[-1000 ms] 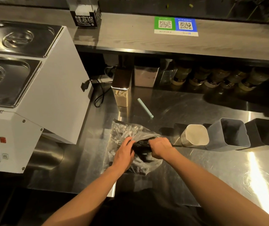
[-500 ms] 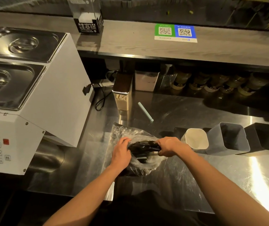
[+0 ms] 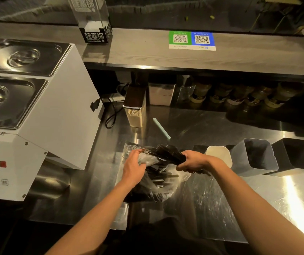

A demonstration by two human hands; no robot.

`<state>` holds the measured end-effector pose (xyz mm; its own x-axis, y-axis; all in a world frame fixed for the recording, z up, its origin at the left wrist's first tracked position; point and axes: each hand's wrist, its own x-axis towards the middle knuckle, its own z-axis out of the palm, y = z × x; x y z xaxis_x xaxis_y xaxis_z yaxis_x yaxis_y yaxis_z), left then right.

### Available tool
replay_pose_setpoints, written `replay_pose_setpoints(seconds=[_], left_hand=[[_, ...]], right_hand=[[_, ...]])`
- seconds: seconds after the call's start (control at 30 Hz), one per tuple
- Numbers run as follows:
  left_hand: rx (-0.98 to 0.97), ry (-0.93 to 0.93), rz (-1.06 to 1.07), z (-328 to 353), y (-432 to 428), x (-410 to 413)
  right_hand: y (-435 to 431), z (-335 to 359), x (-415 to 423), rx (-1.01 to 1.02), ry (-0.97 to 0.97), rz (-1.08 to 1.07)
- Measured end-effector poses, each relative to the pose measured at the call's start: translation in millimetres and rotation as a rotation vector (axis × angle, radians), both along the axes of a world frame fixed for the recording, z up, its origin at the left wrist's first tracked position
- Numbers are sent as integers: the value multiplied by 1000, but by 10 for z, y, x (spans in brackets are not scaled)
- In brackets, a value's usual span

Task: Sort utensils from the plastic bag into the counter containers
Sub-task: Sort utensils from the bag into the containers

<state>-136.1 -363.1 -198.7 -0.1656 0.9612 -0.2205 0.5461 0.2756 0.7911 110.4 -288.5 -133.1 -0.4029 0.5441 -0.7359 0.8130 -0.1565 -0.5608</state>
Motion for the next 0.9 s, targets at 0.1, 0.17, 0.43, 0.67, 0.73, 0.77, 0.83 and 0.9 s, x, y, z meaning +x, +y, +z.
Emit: replay_pose_setpoints(seconds=[0.1, 0.17, 0.43, 0.67, 0.73, 0.77, 0.83, 0.9], left_hand=[[79, -316, 139, 206, 25, 125], [61, -603, 229, 374, 52, 218], [-312, -1077, 175, 661, 175, 541], [-363, -898, 238, 643, 307, 602], [-357, -904, 293, 647, 341, 609], [-345, -939, 342, 653, 363, 611], [-306, -1051, 443, 653, 407, 585], [-264, -1111, 490, 660, 429, 521]], right_hand=[[-25, -47, -87, -46, 170, -110], [-44, -38, -163, -79, 275, -165], [-106, 138, -531, -171, 526, -176], [-41, 188, -595, -141, 475, -132], [-31, 167, -569, -143, 496, -180], [-35, 140, -553, -151, 503, -228], [-54, 51, -508, -148, 498, -332], [-104, -83, -472, -124, 499, -438]])
